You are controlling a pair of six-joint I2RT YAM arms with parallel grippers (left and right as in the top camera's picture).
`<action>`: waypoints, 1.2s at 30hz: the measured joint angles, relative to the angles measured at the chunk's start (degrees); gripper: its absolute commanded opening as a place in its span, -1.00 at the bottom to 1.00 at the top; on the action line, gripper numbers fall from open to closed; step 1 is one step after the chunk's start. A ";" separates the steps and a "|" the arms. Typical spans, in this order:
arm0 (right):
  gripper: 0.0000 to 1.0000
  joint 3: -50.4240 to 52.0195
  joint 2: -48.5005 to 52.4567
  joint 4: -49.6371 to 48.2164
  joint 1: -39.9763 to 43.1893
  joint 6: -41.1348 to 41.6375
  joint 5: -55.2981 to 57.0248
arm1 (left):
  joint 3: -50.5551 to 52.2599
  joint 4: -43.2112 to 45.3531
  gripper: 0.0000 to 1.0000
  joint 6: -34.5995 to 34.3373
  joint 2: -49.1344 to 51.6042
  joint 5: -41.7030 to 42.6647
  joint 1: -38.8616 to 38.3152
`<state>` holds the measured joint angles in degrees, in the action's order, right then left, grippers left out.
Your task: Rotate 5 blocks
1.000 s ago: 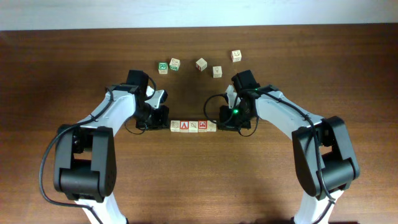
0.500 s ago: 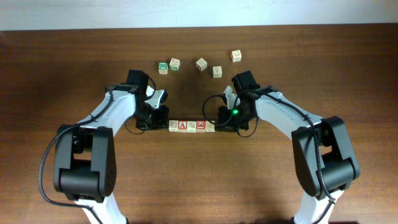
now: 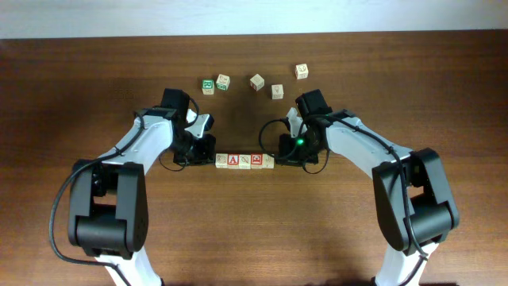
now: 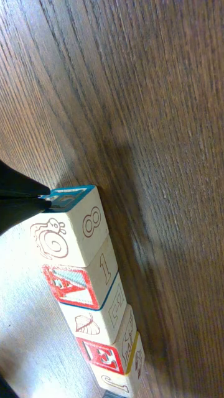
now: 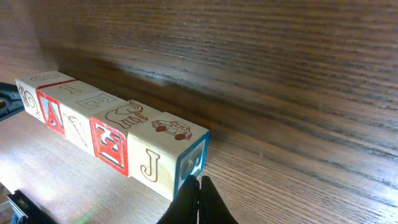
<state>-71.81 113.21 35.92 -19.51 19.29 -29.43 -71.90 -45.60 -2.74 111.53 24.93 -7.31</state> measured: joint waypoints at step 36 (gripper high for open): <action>-0.91 0.00 0.00 -0.98 -2.67 6.93 4.11 | 0.00 -0.02 -1.00 0.00 0.00 -0.07 0.15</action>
<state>-71.81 113.21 34.94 -22.17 26.22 -25.32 -71.90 -45.63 -2.74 111.53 24.86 -7.16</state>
